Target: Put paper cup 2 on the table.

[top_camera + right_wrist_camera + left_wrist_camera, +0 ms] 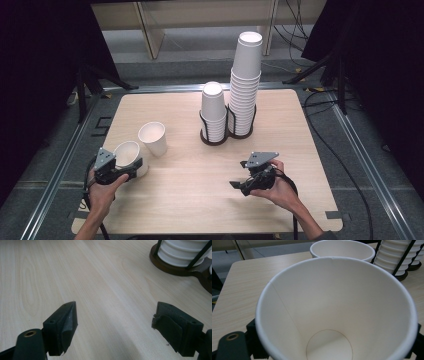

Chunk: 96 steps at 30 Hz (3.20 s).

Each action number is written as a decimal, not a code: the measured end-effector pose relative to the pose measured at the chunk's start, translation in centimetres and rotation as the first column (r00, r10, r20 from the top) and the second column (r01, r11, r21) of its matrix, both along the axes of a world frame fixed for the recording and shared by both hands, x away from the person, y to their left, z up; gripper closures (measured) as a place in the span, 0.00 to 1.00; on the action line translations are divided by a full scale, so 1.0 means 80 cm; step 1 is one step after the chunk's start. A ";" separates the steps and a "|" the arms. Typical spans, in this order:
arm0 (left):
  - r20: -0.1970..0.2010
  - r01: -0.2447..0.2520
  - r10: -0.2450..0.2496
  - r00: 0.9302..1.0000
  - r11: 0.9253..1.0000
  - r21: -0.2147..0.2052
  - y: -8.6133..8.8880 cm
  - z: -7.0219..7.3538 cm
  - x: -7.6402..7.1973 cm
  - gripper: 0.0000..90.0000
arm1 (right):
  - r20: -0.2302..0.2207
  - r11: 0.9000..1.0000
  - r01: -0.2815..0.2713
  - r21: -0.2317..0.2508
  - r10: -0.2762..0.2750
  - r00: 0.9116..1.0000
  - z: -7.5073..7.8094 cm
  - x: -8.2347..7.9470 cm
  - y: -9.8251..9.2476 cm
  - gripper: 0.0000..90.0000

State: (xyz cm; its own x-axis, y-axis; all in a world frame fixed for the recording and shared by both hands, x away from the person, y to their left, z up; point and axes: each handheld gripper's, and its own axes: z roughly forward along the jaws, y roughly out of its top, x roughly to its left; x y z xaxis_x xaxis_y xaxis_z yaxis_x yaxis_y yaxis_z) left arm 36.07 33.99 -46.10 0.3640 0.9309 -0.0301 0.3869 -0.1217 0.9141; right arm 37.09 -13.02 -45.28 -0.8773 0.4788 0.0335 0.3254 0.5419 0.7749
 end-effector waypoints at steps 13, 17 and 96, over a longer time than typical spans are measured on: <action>0.038 0.025 -0.026 0.999 0.999 0.020 0.002 -0.013 0.013 0.13 | -0.007 1.000 -0.018 -0.001 0.018 1.000 -0.001 -0.001 0.002 0.22; 0.032 0.034 -0.034 0.999 0.999 0.011 0.001 -0.017 0.010 0.13 | -0.002 1.000 -0.028 -0.005 0.028 1.000 -0.002 0.000 0.002 0.22; -0.021 0.182 -0.181 0.983 0.978 0.102 -0.016 -0.009 -0.124 0.16 | -0.011 0.994 0.104 0.024 -0.104 0.995 -0.002 -0.032 -0.032 0.22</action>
State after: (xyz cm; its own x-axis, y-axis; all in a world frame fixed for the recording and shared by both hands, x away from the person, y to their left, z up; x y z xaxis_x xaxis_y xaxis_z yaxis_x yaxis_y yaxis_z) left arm 26.11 32.70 -46.81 0.5274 0.8477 0.0577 0.3600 -0.2845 0.8885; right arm 34.50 -15.55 -45.43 -0.8225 0.5662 0.0550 0.3869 0.4859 0.7837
